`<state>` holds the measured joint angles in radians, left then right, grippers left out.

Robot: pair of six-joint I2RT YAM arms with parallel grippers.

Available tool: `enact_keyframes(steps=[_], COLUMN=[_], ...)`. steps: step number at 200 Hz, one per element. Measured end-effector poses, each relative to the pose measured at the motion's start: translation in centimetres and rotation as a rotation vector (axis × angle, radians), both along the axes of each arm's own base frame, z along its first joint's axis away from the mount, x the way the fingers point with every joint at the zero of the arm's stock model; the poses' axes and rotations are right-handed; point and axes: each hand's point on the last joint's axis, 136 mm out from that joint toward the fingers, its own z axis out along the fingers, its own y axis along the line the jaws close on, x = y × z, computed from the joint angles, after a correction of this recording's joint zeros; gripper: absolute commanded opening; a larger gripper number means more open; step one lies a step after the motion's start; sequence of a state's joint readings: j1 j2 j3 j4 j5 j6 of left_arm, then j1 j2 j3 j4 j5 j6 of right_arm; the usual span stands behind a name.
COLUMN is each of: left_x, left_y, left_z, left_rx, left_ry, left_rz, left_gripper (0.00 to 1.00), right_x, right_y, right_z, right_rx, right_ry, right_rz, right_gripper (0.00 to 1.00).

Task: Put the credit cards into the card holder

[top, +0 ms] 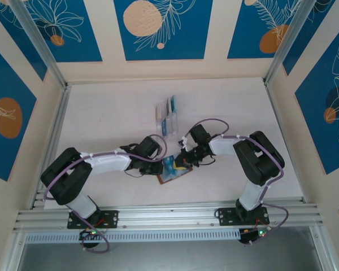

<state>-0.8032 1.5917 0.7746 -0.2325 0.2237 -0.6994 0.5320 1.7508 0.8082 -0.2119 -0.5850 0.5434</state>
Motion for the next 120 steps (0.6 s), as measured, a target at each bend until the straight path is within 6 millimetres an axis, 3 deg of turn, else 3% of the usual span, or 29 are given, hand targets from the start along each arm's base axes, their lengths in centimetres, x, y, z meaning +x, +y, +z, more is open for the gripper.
enact_keyframes(steps=[120], left_x=[0.4], left_y=[0.3], left_z=[0.0], left_rx=[-0.002], left_ry=[0.001], left_rz=[0.011], left_gripper=[0.10], right_x=[-2.5], right_y=[-0.5], right_z=[-0.4], right_rx=[0.012], right_ry=[0.056], right_rz=[0.022], right_gripper=[0.00])
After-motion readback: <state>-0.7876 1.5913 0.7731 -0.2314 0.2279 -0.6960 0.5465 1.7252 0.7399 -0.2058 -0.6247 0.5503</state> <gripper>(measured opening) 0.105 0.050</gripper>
